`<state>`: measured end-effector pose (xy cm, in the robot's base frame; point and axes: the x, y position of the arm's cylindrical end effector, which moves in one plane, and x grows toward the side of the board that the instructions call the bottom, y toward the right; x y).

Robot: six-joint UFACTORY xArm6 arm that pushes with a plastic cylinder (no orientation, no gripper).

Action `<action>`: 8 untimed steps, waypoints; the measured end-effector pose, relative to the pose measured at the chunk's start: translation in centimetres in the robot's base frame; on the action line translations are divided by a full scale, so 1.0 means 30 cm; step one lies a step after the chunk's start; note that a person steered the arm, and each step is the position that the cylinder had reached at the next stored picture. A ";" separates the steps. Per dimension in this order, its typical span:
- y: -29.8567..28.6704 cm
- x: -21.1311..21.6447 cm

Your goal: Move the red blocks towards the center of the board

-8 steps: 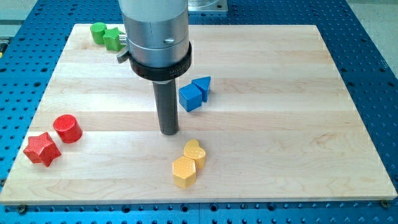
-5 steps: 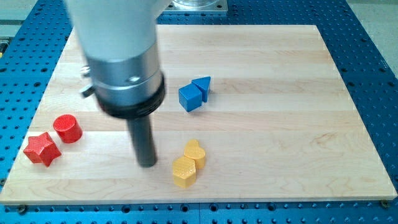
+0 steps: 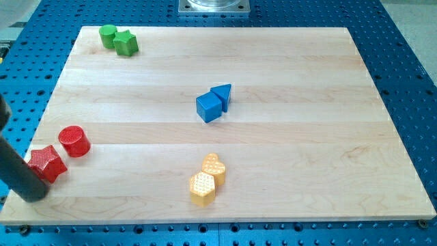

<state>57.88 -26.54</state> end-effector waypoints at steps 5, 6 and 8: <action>0.154 -0.398; 0.466 -0.511; 0.349 -0.343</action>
